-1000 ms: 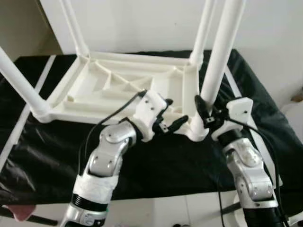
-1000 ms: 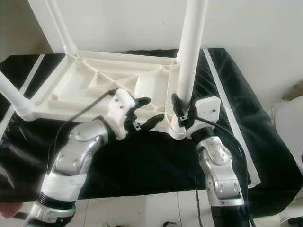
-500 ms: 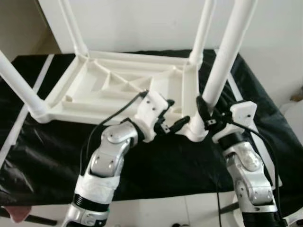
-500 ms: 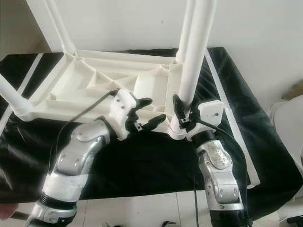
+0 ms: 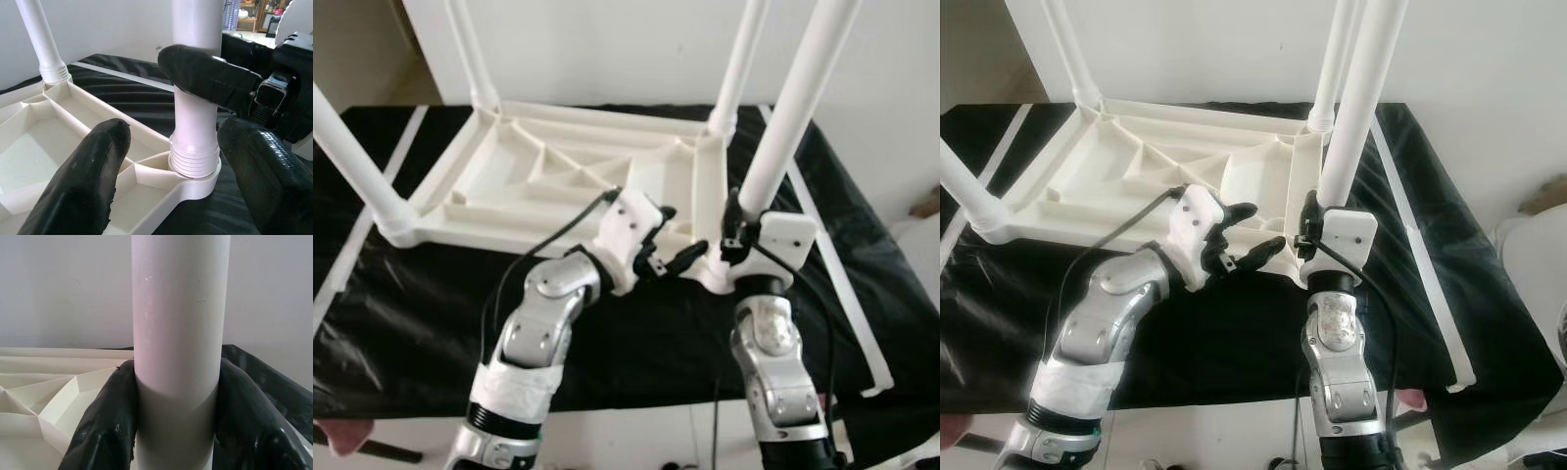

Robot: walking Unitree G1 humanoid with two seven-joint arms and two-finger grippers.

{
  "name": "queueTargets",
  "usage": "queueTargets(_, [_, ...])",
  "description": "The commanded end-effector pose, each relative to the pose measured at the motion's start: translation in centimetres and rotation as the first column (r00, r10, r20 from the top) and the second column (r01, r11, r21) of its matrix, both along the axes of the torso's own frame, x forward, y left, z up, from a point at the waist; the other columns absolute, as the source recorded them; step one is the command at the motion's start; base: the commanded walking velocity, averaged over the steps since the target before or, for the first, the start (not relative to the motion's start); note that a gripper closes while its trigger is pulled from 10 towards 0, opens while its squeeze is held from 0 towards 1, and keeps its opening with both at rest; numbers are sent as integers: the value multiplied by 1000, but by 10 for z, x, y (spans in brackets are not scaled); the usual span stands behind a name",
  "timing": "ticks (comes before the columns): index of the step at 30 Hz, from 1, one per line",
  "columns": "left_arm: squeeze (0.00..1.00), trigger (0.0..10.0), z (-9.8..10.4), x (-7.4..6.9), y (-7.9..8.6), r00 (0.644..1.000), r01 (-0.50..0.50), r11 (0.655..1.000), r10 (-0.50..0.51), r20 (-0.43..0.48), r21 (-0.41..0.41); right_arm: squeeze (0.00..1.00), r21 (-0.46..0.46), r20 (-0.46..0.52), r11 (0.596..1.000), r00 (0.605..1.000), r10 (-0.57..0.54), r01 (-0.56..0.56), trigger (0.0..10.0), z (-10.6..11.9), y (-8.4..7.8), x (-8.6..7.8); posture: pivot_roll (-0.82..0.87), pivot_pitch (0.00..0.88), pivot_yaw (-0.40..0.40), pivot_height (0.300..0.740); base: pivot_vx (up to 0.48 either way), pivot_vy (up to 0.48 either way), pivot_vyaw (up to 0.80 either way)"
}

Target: Building children table

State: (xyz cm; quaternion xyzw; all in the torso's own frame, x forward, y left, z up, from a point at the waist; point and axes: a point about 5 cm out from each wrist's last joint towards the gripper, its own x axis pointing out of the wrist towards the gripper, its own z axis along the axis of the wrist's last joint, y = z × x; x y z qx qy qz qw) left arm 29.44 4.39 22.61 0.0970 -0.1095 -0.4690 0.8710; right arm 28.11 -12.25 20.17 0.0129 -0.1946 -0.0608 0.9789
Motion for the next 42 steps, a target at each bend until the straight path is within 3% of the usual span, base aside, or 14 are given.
queueTargets(1, [0, 10000, 0, 1, 2, 995, -98, 995, 98, 2, -26, 0, -10, -151, 1000, 989, 1, -3, 10000, -31, -2, 0, -133, 161, -6, 740, 0, 0, 0])
queueTargets(14, [0, 10000, -2, 1, 4, 995, -104, 994, 104, -8, -27, 0, 1, -130, 1000, 991, -30, 30, 10000, -31, -4, -5, -137, 171, -5, 740, 0, 0, 0])
queueTargets(15, [0, 10000, -2, 0, 3, 995, -101, 994, 101, -9, -29, 333, 2, -127, 1000, 991, -29, 30, 10000, -30, -5, -5, -139, 172, -5, 740, 0, 0, 0])
queueTargets(17, [0, 10000, -2, 0, 2, 995, -99, 995, 99, -10, -31, 333, 3, -125, 1000, 992, -29, 30, 10000, -30, -6, -5, -139, 172, -5, 740, 0, 0, 0])
queueTargets(18, [0, 10000, -1, -1, 1, 995, -95, 995, 95, -11, -33, 1000, 11, -107, 1000, 994, -17, 18, 10000, -27, -8, -5, -139, 168, -4, 740, 0, 0, 0])
queueTargets(23, [0, 10000, -1, -1, -1, 996, -90, 995, 89, -12, -36, 1000, 23, -73, 1000, 997, 23, -22, 10000, -21, -12, -3, -141, 166, -1, 740, 0, 0, 0])
queueTargets(24, [0, 10000, -1, -1, -1, 996, -88, 995, 88, -12, -36, 0, 27, -57, 998, 997, 60, -59, 10000, -17, -16, -2, -145, 163, 0, 740, 0, 0, 0])
queueTargets(26, [0, 10000, -1, -1, -1, 996, -88, 995, 88, -12, -36, 0, 27, -57, 998, 997, 60, -59, 10000, -17, -16, -2, -145, 163, 0, 740, 0, 0, 0])
queueTargets(29, [0, 10000, 0, 0, -2, 996, -85, 996, 85, -9, -38, 0, 9, -45, 984, 983, 176, -176, 10000, -9, -27, 6, -152, 157, 3, 740, 0, 0, 0])
queueTargets(31, [0, 10000, 1, 2, -3, 997, -81, 996, 81, -5, -40, 0, -33, -59, 955, 954, 293, -295, 10000, -5, -32, 14, -157, 151, 6, 740, 0, 0, 0])
queueTargets(34, [0, 10000, 2, 2, -4, 997, -78, 996, 78, -3, -42, 0, -67, -78, 932, 933, 352, -357, 10000, -4, -35, 17, -158, 151, 6, 740, 0, 0, 0])
queueTargets(36, [0, 10000, 3, 2, -5, 997, -75, 996, 75, -2, -44, 0, -98, -121, 889, 892, 436, -448, 10000, -5, -39, 23, -163, 148, 7, 740, 0, 0, 0])
queueTargets(37, [0, 10000, 3, 2, -5, 997, -74, 996, 74, 1, -45, 0, -66, -155, 865, 862, 483, -497, 0, -8, -43, 28, -159, 143, 4, 740, 0, 0, 0])
queueTargets(42, [0, 10000, 5, 2, -6, 997, -77, 996, 78, 9, -53, 0, 11, -158, 836, 824, 544, -549, 0, -11, -53, 36, -149, 133, -5, 740, 0, 0, 0])
